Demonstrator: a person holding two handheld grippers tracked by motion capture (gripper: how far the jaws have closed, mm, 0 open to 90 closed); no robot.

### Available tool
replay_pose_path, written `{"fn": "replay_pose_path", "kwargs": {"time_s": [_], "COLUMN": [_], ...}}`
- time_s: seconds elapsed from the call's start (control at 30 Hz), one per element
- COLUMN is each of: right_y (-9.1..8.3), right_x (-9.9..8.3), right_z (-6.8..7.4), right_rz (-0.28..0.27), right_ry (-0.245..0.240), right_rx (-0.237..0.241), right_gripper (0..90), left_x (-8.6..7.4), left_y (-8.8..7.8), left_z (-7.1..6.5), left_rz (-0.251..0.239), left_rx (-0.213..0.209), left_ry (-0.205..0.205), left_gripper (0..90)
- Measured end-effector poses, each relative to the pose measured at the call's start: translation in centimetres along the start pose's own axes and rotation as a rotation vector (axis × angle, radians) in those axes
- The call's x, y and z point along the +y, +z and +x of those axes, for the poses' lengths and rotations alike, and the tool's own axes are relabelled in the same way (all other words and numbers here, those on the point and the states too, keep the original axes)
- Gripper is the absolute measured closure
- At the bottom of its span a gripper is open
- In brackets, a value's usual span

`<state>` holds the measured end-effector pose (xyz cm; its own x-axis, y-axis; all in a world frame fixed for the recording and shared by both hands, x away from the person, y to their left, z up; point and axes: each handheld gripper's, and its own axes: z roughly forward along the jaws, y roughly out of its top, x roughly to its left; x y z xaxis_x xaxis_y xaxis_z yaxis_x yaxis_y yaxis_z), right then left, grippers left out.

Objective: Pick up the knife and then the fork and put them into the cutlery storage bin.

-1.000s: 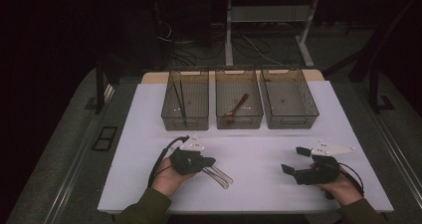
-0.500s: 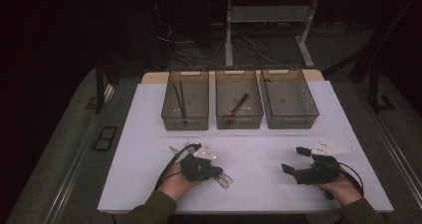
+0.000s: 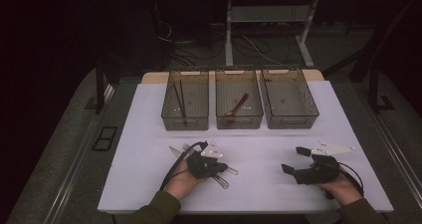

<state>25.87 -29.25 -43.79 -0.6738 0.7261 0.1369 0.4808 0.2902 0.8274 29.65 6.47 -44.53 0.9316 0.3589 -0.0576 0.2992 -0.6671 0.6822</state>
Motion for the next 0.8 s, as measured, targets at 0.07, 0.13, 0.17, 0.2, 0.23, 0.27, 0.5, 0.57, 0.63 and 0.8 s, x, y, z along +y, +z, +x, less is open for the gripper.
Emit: {"fn": "replay_pose_path", "kwargs": {"time_s": [0.07, 0.13, 0.17, 0.2, 0.23, 0.27, 0.5, 0.57, 0.63, 0.8], "right_y": [0.0, 0.0, 0.0, 0.0, 0.0, 0.0, 0.1, 0.1, 0.1, 0.0], "right_x": [0.0, 0.0, 0.0, 0.0, 0.0, 0.0, 0.0, 0.0, -0.1, -0.1], "right_z": [0.0, 0.0, 0.0, 0.0, 0.0, 0.0, 0.0, 0.0, -0.1, -0.1], "right_rz": [0.000, 0.000, 0.000, 0.001, 0.001, 0.002, 0.007, 0.006, 0.005, 0.004], "right_ry": [-0.001, 0.000, 0.000, 0.000, 0.000, 0.001, 0.004, 0.005, 0.005, 0.005], "right_rx": [0.000, -0.001, 0.000, 0.000, 0.000, 0.000, -0.003, -0.003, -0.002, 0.002], "right_gripper": [13.0, 13.0, 13.0, 13.0, 13.0, 13.0, 13.0, 13.0, 13.0, 13.0], "left_x": [0.3, 0.6, 0.7, 0.8, 0.9, 1.0, 2.1, 2.4, 2.6, 2.9], "left_y": [0.4, 0.7, 0.8, 0.9, 1.0, 1.1, 2.1, 2.4, 2.6, 2.6], "left_z": [0.2, 0.5, 0.6, 0.8, 0.9, 1.1, 2.2, 2.5, 2.7, 2.4], "left_rz": [-0.004, -0.006, -0.011, -0.009, -0.009, -0.013, -0.017, -0.018, -0.023, -0.021], "left_rx": [0.008, 0.016, 0.018, 0.021, 0.023, 0.023, 0.046, 0.056, 0.054, 0.020], "left_ry": [0.005, 0.007, -0.001, 0.005, 0.002, -0.003, -0.018, -0.019, -0.029, -0.024], "left_gripper": [89.1, 89.1, 89.1, 89.1, 89.1, 89.1, 89.1, 89.1, 89.1, 88.9]}}
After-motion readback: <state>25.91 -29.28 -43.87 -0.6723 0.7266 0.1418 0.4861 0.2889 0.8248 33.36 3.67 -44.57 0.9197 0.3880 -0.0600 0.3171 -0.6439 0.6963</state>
